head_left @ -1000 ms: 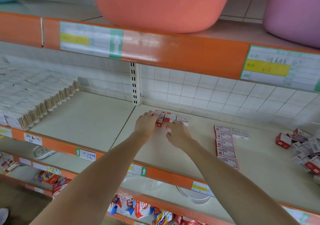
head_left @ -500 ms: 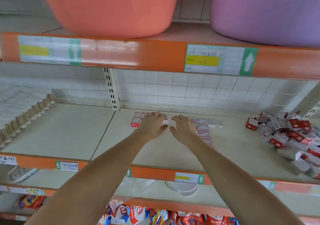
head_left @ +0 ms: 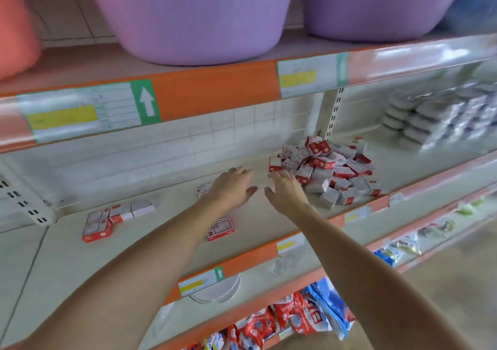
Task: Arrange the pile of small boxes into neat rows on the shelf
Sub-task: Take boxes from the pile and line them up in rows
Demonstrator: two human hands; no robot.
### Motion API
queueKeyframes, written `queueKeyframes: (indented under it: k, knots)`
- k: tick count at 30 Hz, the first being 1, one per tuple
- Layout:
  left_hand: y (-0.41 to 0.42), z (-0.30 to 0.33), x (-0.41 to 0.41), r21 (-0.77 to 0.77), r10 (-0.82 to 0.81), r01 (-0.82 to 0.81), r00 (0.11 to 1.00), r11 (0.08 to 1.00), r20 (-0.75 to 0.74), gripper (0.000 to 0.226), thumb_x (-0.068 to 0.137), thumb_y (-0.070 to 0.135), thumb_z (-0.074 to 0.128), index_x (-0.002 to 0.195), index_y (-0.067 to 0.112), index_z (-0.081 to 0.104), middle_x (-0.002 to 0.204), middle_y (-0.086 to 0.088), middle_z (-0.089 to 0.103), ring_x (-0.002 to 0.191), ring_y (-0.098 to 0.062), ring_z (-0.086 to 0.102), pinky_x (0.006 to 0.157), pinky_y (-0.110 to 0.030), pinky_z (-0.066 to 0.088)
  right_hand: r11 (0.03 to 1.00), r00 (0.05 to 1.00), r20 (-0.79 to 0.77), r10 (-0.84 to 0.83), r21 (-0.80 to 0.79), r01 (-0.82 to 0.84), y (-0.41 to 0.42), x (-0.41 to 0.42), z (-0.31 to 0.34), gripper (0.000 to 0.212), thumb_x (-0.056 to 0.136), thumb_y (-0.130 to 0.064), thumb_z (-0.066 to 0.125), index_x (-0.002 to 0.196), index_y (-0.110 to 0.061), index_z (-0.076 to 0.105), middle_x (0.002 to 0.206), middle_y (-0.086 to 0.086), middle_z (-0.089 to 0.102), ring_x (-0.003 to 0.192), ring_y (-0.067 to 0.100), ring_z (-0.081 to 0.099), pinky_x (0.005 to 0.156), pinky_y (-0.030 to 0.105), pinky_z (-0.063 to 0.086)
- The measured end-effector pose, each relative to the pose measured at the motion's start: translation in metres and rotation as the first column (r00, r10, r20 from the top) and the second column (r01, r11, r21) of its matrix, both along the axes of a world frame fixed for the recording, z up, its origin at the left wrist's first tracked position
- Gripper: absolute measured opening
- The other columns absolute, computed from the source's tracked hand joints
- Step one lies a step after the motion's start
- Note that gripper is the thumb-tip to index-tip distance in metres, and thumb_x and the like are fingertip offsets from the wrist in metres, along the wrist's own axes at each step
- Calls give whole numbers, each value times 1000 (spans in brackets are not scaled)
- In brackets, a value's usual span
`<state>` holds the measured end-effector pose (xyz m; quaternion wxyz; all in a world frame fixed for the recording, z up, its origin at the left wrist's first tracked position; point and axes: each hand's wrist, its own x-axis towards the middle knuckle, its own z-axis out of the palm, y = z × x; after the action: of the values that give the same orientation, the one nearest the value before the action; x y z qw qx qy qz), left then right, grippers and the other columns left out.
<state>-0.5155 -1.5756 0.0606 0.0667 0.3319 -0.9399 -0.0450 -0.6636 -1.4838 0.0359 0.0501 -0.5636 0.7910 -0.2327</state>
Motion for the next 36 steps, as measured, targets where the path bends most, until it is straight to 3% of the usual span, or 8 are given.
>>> queueKeyframes:
  k: [7, 12, 21, 25, 30, 33, 36]
  knots:
    - [25, 5, -99, 8, -101, 101, 994, 995, -41, 51, 96, 44, 54, 141, 20, 46, 142, -5, 49, 127, -31, 48, 99, -41, 44, 986, 988, 0, -155, -60, 155, 40, -89, 10, 39, 88, -21, 59, 126, -11, 58, 125, 12, 57, 115, 35, 52, 93, 41, 47]
    - [31, -2, -145, 63, -81, 83, 996, 995, -27, 52, 92, 43, 58, 138, 22, 47, 140, -4, 50, 126, -31, 49, 98, -44, 45, 989, 989, 2, -150, -8, 150, 52, -135, 6, 44, 87, -20, 60, 129, -8, 55, 125, 15, 56, 114, 35, 51, 91, 41, 46]
    - [28, -20, -176, 81, 46, -47, 999, 996, 4, 53, 91, 33, 65, 138, 19, 46, 138, -5, 48, 126, -31, 47, 92, -45, 48, 995, 997, 39, 60, 76, -63, 39, -168, -9, 49, 82, -39, 73, 120, -13, 57, 122, 9, 49, 103, 32, 55, 87, 44, 50]
    - [27, -33, -185, 138, 125, -113, 989, 984, -80, 50, 87, 30, 71, 130, 14, 52, 136, -6, 50, 122, -30, 51, 94, -43, 48, 985, 991, 34, 132, 108, -135, 34, -179, -16, 62, 75, -48, 79, 117, -15, 49, 119, 6, 45, 91, 30, 60, 79, 45, 54]
    - [30, -38, -196, 242, 238, -182, 945, 953, -226, 49, 77, 20, 75, 123, 16, 59, 125, -9, 62, 113, -30, 59, 89, -39, 50, 969, 971, 39, 237, 55, -239, 29, -192, -22, 54, 75, -37, 81, 113, -15, 50, 114, 5, 46, 84, 26, 57, 72, 37, 50]
    - [35, -39, -195, 281, 309, -231, 911, 932, -275, 40, 75, 9, 67, 115, 15, 62, 117, -9, 65, 106, -30, 62, 82, -35, 51, 945, 944, 67, 325, 14, -326, 32, -198, -24, 51, 73, -27, 80, 117, -17, 56, 114, 4, 46, 80, 23, 58, 74, 40, 54]
    - [39, -43, -187, 308, 361, -264, 877, 914, -317, 38, 77, 8, 68, 115, 12, 63, 115, -9, 67, 103, -29, 63, 79, -31, 48, 935, 935, 8, 355, 23, -355, 34, -199, -26, 46, 74, -31, 76, 115, -19, 58, 114, 4, 44, 81, 25, 59, 71, 40, 55]
